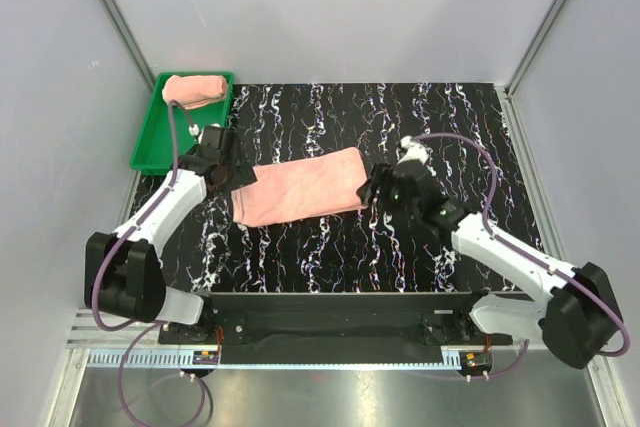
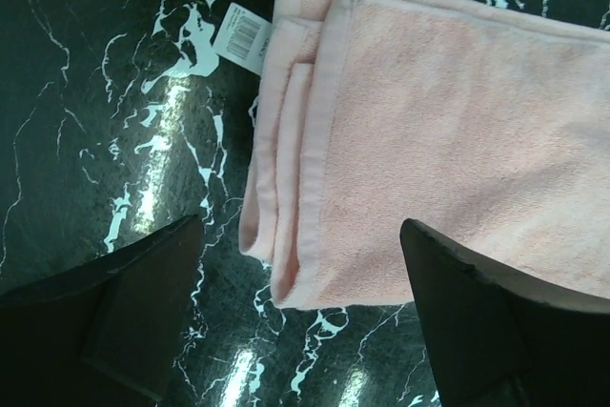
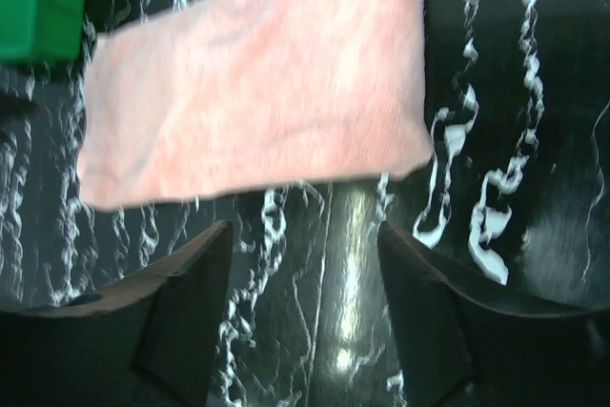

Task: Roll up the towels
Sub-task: Fold the towel

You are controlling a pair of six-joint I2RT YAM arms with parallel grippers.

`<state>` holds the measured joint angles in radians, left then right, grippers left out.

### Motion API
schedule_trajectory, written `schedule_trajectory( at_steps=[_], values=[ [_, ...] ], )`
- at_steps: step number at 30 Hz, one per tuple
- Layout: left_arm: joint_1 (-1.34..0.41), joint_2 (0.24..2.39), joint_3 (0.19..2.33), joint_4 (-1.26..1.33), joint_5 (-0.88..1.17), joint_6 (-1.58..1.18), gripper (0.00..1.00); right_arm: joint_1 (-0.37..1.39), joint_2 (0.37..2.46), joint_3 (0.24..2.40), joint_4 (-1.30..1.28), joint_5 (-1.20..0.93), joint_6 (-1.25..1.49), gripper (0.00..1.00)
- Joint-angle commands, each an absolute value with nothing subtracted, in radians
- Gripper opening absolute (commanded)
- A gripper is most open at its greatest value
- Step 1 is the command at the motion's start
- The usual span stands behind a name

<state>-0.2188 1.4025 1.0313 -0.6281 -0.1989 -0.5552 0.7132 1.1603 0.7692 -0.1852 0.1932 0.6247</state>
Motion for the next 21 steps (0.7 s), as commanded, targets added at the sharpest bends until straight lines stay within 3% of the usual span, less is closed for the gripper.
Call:
schedule_trajectory(
  at_steps=[1, 5, 6, 13, 17, 21],
  values=[
    [-0.232, 1.416, 0.996, -0.565, -0.183, -0.574, 0.91, 0.577, 1.234, 0.824, -0.063, 0.003, 0.603, 0.67],
    [-0.235, 1.456, 0.924, -0.493, -0.134, -0.592, 0.89, 0.505, 1.445, 0.893, 0.035, -0.178, 0.609, 0.4],
    [-0.235, 1.466, 0.917, -0.482, -0.127, -0.592, 0.89, 0.503, 1.481, 0.914, 0.049, -0.211, 0.614, 0.38],
    [-0.235, 1.542, 0.897, -0.431, -0.114, -0.586, 0.84, 0.454, 1.738, 0.94, 0.149, -0.278, 0.647, 0.26],
    [-0.235, 1.594, 0.903, -0.408, -0.11, -0.575, 0.69, 0.402, 1.753, 0.891, 0.132, -0.235, 0.676, 0.22],
    [-0.242, 1.637, 0.92, -0.388, -0.112, -0.565, 0.62, 0.354, 1.697, 0.812, 0.065, -0.158, 0.68, 0.24]
  ],
)
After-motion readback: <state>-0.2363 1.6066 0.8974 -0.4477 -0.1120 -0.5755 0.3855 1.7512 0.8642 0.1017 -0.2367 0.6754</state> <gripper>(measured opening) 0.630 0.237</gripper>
